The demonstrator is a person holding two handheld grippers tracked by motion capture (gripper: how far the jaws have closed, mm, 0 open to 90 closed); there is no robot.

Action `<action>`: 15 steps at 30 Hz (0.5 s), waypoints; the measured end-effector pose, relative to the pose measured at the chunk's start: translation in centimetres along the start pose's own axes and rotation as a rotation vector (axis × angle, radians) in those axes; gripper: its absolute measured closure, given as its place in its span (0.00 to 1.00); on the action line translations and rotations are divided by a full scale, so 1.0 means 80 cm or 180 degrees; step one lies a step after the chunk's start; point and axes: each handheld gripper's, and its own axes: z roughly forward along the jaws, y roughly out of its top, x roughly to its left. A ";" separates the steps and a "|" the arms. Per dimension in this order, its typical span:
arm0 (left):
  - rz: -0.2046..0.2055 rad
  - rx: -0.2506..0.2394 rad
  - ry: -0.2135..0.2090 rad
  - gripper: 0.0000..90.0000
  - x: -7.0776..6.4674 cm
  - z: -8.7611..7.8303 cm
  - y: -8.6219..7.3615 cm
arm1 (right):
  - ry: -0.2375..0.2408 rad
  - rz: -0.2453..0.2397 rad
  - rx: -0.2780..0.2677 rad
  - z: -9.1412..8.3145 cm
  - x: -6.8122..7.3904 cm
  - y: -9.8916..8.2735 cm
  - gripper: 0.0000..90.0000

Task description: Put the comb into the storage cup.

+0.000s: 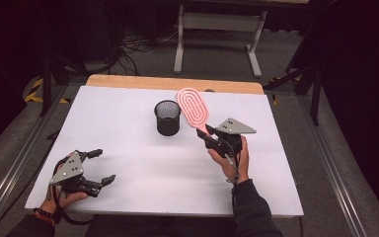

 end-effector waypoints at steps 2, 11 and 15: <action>0.0002 0.0001 0.0006 0.08 0.000 0.000 0.000 | 0.0016 0.0015 -0.0050 0.004 0.001 0.003 0.77; 0.0000 -0.0045 0.0009 0.08 -0.001 -0.002 0.000 | -0.0013 0.0050 -0.0350 0.025 0.002 0.027 0.77; -0.0005 -0.0046 -0.0004 0.08 -0.001 -0.001 0.000 | 0.0005 0.0076 -0.0495 0.035 -0.001 0.039 0.77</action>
